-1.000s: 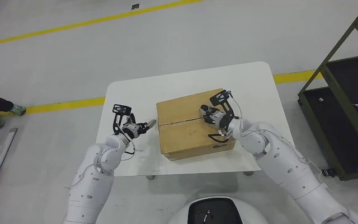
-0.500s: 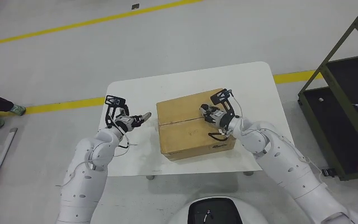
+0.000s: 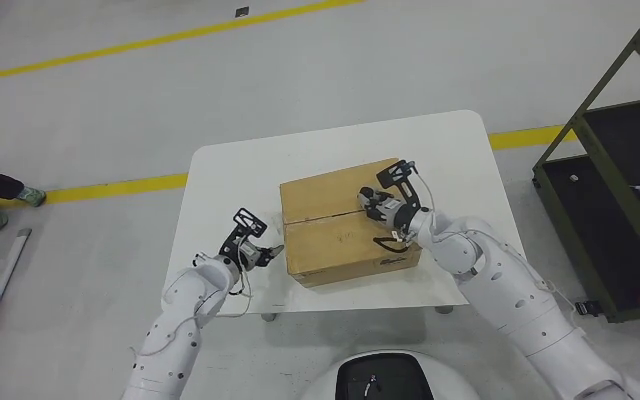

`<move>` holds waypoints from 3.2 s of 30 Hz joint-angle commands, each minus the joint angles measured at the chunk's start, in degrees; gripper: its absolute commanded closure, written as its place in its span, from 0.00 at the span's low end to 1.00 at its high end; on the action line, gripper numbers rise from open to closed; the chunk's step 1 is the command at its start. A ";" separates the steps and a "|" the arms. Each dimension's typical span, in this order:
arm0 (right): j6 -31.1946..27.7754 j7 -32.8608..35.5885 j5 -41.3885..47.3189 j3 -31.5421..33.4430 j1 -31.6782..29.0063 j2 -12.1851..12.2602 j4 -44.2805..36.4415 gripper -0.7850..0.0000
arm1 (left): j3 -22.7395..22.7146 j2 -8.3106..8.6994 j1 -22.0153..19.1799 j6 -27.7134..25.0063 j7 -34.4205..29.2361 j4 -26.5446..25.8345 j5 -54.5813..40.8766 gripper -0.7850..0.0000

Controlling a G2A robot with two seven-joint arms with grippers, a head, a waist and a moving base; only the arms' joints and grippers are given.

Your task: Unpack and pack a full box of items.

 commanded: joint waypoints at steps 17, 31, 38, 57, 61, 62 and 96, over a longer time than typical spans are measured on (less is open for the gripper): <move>-0.21 0.18 0.19 -0.37 0.12 -0.36 0.56 1.00 | 0.98 -1.27 -1.84 0.84 7.43 1.93 -2.02 1.00; -0.16 0.40 0.19 -0.26 0.11 -0.53 0.63 1.00 | -1.74 -1.05 0.75 1.27 7.32 -1.06 -1.54 1.00; 0.04 0.56 0.29 -0.28 0.12 -0.64 0.65 1.00 | -2.74 -1.06 1.51 1.19 6.81 -2.64 -1.98 1.00; 0.13 0.45 0.84 -0.81 0.90 -1.16 1.56 1.00 | -2.27 -2.17 -0.91 3.42 5.31 -0.94 -6.24 0.00; 0.03 0.52 0.87 -0.88 1.10 -1.24 1.73 1.00 | -1.99 -2.56 -1.99 5.00 5.43 0.33 -7.15 0.00; 0.05 0.54 0.88 -0.90 1.15 -1.27 1.76 1.00 | -2.01 -2.67 -2.23 5.65 5.45 0.79 -7.69 0.00; 0.94 0.86 2.14 1.73 1.42 -1.31 0.85 1.00 | 3.54 -6.09 -13.73 5.96 5.43 1.52 -14.22 0.00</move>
